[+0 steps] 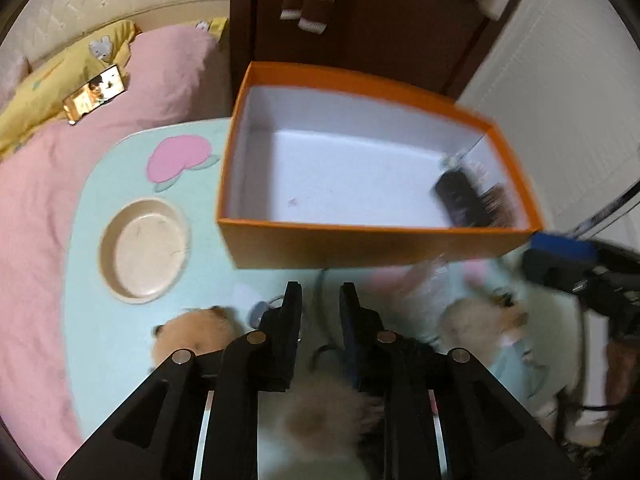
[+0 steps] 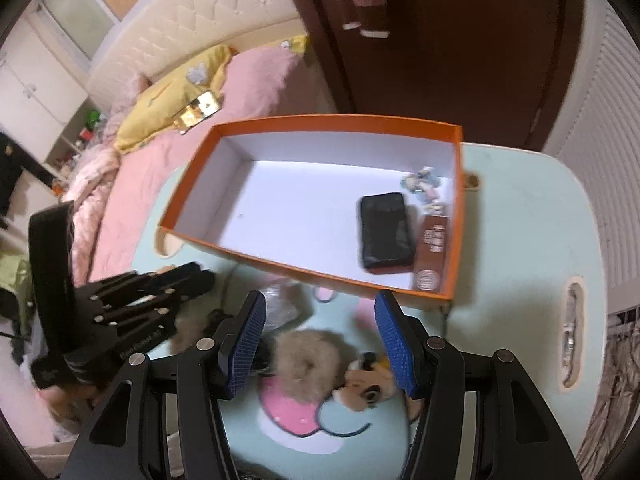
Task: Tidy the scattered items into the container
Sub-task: 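Grasp the silver bottle in the box with the left tool and set it on the table, then grasp the black pouch in the box with the right tool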
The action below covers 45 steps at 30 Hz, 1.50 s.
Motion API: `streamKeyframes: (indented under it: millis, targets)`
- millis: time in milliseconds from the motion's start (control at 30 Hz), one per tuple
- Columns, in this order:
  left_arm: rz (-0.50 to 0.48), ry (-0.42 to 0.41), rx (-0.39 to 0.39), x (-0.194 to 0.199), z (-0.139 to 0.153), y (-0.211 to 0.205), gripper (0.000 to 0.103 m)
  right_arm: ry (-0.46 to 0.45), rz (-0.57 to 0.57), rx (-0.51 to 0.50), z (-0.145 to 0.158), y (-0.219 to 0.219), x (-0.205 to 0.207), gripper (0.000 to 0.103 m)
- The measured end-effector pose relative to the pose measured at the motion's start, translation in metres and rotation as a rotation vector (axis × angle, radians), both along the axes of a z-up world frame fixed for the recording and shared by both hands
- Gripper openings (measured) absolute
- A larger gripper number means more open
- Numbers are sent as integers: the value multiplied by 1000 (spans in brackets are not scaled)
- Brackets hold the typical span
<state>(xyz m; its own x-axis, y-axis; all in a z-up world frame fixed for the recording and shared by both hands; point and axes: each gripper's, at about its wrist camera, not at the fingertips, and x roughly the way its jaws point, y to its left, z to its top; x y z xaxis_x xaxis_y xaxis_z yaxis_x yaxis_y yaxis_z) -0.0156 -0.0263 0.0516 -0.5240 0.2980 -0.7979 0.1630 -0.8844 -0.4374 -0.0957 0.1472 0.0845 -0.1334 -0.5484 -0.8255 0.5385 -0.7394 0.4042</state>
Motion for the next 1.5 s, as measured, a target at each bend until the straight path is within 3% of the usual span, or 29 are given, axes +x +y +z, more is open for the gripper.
streamKeyframes:
  millis: [33, 67, 100, 167, 267, 433, 600, 700, 867, 1133, 1267, 1500]
  targets:
    - [-5, 38, 43, 4, 1, -1, 35, -45, 30, -47, 2, -2, -1, 56]
    - [-6, 59, 60, 7, 1, -1, 59, -89, 63, -100, 4, -5, -3, 56]
    - [3, 89, 62, 11, 4, -2, 72, -106, 84, -130, 8, -6, -4, 56]
    - [39, 164, 42, 21, 10, -6, 72, -62, 97, -104, 19, -9, -8, 56]
    - [76, 234, 28, 32, 16, -13, 72, 58, 51, 38, 30, -9, -25, 56]
    - [155, 303, 38, 44, 21, -29, 72, 86, -35, 183, 21, -4, -63, 56]
    - [164, 310, 38, 48, 18, -32, 72, -48, -8, 185, 3, -4, -84, 56]
    - [159, 311, 38, 50, 16, -34, 72, -76, 22, 227, -3, -14, -90, 56]
    - [163, 316, 32, 52, 16, -36, 72, -34, 99, 315, -10, -42, -88, 56]
    - [171, 318, 14, 58, 17, -41, 72, -32, 207, 482, -50, -72, -90, 54]
    - [185, 304, 21, 61, 13, -44, 72, 98, 213, 563, -56, -76, -83, 39]
    - [182, 299, 14, 63, 11, -46, 72, 106, 175, 446, -44, -60, -83, 38]
